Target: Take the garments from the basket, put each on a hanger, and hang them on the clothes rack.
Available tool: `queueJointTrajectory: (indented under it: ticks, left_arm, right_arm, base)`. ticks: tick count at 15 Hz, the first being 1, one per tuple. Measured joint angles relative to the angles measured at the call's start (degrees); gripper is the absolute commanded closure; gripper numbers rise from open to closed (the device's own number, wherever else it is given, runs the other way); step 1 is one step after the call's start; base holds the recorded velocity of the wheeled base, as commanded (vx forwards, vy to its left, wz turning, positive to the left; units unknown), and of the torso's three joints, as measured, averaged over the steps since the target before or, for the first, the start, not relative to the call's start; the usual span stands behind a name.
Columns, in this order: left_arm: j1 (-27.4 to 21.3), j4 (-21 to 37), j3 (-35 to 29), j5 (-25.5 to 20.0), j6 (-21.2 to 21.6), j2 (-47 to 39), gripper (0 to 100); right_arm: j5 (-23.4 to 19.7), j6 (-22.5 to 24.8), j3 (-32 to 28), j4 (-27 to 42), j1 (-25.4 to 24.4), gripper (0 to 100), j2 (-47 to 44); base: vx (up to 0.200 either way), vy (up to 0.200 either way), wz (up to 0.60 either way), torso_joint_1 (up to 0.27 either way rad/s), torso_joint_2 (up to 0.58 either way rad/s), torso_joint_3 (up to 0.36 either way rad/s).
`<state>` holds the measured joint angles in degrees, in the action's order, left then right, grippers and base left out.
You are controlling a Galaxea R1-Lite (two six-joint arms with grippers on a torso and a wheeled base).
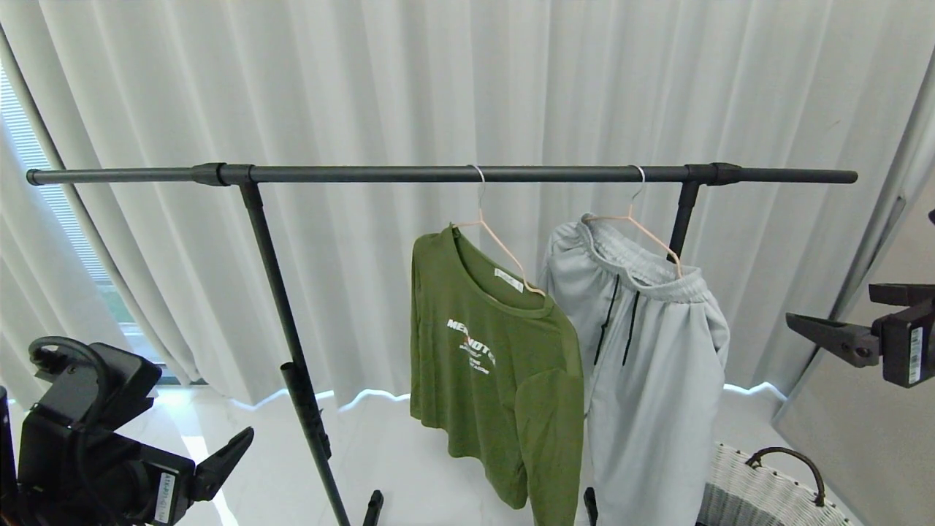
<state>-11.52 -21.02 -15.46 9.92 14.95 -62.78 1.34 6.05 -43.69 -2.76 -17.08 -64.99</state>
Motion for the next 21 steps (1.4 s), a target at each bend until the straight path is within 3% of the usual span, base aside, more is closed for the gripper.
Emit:
queueJointTrajectory:
  ticks: [2,6,11,14,18,21]
  left_arm:
    - [0.0,0.0,0.3,0.0,0.0,0.4,0]
    - [-0.1,0.0,0.4,0.0,0.0,0.9,0]
    - [1.8,-0.2,1.7,0.0,-1.5,3.6,0]
    - [5.1,0.0,5.4,0.8,-1.3,9.6,0]
    - [11.9,0.5,12.0,9.2,-1.1,20.8,0]
    - [13.7,4.4,14.6,10.3,-1.1,29.6,0]
  right_arm:
    - [0.0,0.1,0.0,-0.1,0.4,0,0.0]
    - [-0.1,2.1,0.6,1.6,3.6,0,1.1]
    - [0.0,3.1,5.6,4.4,7.6,0,8.3]
    - [0.0,3.2,10.0,6.8,11.5,0,16.0]
    - [0.1,3.2,18.2,10.5,18.2,0,29.7]
    - [0.8,3.4,24.6,12.8,19.9,0,41.4]
  base:
    - [0.000,0.200,0.00,0.005,0.00,0.002]
    - [0.000,0.000,0.00,0.000,0.00,0.000]
    - [0.000,0.000,0.00,0.000,0.00,0.000]
    - [0.000,0.000,0.00,0.000,0.00,0.000]
    - [0.000,0.000,0.00,0.000,0.00,0.000]
    - [0.000,0.000,0.00,0.000,0.00,0.000]
